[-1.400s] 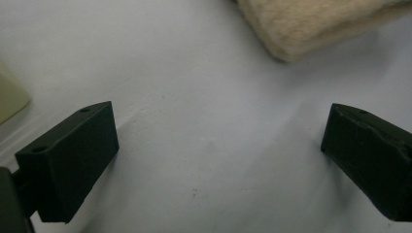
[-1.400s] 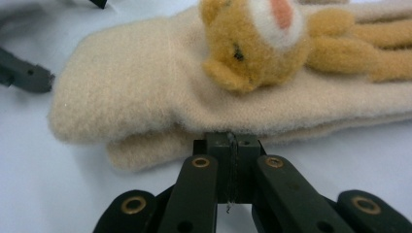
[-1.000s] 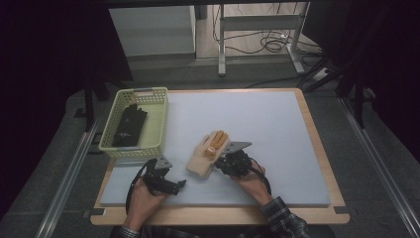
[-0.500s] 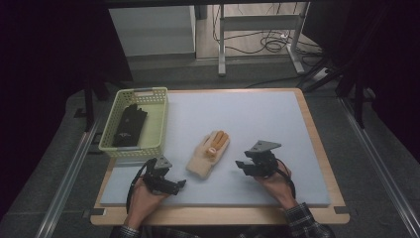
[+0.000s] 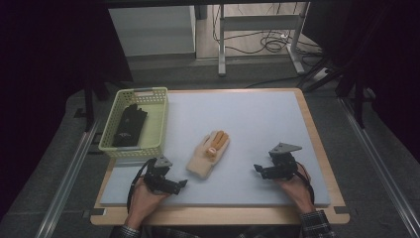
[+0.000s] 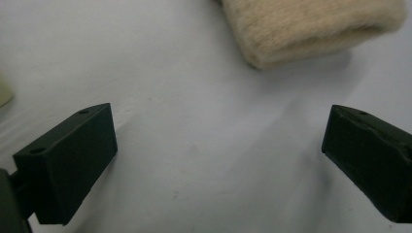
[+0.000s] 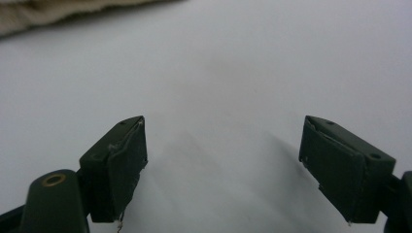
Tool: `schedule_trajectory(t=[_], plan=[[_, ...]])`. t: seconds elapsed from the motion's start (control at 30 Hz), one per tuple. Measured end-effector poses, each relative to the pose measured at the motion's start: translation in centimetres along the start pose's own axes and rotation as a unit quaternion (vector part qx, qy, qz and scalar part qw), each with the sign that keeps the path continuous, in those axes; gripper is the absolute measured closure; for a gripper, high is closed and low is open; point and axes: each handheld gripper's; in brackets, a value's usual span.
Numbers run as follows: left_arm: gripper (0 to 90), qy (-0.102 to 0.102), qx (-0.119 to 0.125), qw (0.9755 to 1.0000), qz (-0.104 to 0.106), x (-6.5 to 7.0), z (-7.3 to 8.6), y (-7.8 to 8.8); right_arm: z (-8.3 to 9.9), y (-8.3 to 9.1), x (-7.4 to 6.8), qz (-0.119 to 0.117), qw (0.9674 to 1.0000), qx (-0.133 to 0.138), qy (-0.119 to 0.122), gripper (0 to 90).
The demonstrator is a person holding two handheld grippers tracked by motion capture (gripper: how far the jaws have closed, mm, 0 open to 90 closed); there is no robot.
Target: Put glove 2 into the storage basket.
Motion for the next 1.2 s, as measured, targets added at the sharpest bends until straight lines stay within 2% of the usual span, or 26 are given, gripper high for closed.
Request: schedule_trajectory(t=[0.1, 0.17, 0.27, 0.53, 0.6, 0.8, 1.2], plan=[[0.0, 0.002, 0.003, 1.0, 0.007, 0.4, -0.3, 0.1, 0.1, -0.1, 0.2, 0.001, 0.9999, -0.011, -0.003, 15.0], [0.0, 0.001, 0.003, 0.9999, 0.011, 0.6, -0.7, 0.1, 0.1, -0.2, 0.0, 0.006, 0.9998, -0.016, 0.004, 14.0], [0.0, 0.002, 0.005, 0.9999, 0.014, 0.9, -1.4, 0.4, 0.1, -0.3, 0.0, 0.008, 0.9998, -0.016, 0.005, 13.6], [0.0, -0.005, 0.002, 0.9998, 0.019, 1.9, -5.3, 0.9, 0.1, -0.3, 0.0, 0.008, 0.9998, -0.016, 0.005, 13.6], [0.0, -0.006, -0.002, 0.9998, 0.018, 2.1, -6.5, 0.5, 0.2, -0.3, 0.0, 0.008, 0.9998, -0.015, 0.005, 13.6], [0.0, -0.006, -0.014, 0.9997, 0.018, 2.4, -8.5, -1.0, 0.2, -0.3, 0.0, 0.008, 0.9998, -0.015, 0.005, 13.6], [0.0, 0.002, -0.045, 0.999, 0.002, 3.0, -10.6, -4.6, 0.2, -0.3, 0.0, 0.008, 0.9998, -0.015, 0.005, 13.6]])
Point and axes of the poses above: each handheld gripper's, and its own axes: y roughly backward along the jaws, z roughly out of its underside, x roughly to its right, and after that the axes turned 4 degrees about -x, right-handed
